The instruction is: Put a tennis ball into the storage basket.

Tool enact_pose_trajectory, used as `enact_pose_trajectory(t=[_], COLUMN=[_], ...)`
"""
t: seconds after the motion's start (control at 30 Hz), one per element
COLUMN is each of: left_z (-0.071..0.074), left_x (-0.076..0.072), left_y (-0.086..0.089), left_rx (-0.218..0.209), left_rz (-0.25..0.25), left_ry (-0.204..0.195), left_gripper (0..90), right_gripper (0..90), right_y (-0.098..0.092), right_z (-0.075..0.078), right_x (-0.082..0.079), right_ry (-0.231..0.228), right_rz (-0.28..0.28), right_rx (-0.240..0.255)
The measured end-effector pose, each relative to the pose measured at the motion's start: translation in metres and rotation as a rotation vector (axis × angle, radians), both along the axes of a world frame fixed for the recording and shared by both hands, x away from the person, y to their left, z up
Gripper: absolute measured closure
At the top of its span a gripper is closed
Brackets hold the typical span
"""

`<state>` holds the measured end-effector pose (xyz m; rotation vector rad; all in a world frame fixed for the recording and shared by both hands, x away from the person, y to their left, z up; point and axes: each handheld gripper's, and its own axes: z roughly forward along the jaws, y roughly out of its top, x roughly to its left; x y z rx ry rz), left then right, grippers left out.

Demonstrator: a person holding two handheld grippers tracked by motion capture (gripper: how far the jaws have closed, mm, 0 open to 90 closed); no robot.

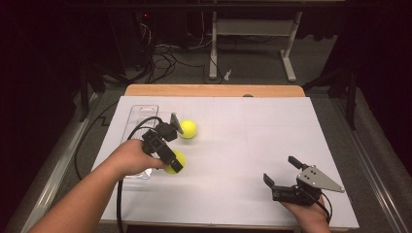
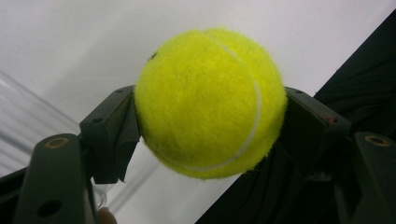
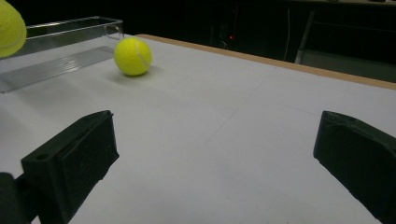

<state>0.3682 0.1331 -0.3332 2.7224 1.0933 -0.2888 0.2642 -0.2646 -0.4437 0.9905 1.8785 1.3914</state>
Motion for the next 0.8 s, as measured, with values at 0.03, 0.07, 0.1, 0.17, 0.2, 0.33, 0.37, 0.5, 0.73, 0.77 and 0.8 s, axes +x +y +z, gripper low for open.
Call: enact_pose_trajectory(t=[0.03,0.07,0.1,0.17,0.2,0.33,0.37,0.5,0.73,0.77,0.8], left_z=[0.001,0.001,0.002,0.004,0.004,0.006,0.006,0.006,0.010,0.010,0.011], left_x=[0.000,0.001,0.001,0.002,0.002,0.004,0.004,0.004,0.004,0.004,0.004], left_y=[0.003,0.006,0.009,0.014,0.017,0.029,0.031,0.039,0.051,0.053,0.055], left_rx=[0.000,0.002,0.004,0.007,0.006,0.007,0.011,0.016,0.016,0.013,0.014], left_rz=[0.006,0.011,0.016,0.026,0.032,0.055,0.060,0.073,0.089,0.094,0.100], left_ry=[-0.001,0.000,0.000,-0.004,-0.004,-0.006,-0.008,-0.004,-0.005,-0.007,-0.010], left_gripper=[27.0,27.0,27.0,27.0,27.0,27.0,27.0,27.0,27.0,27.0,27.0], right_gripper=[0.1,0.1,0.1,0.1,0.1,0.1,0.1,0.1,0.1,0.1,0.1], right_y=[0.000,0.000,0.000,0.001,0.001,0.001,0.001,0.001,0.002,0.002,0.001], right_z=[0.000,0.000,0.000,0.000,0.000,-0.001,-0.001,-0.001,-0.001,-0.001,-0.001], right_x=[0.000,0.000,0.000,0.000,0.000,0.000,0.000,0.000,0.000,0.000,0.000], right_ry=[0.000,0.001,0.001,0.000,0.000,0.004,0.004,0.005,0.002,0.002,0.002], right_rz=[0.000,0.001,0.001,0.002,0.003,0.002,0.001,0.001,0.001,0.001,0.001], right_rx=[0.000,0.000,0.000,0.000,-0.001,-0.001,0.000,-0.002,-0.003,-0.003,-0.004])
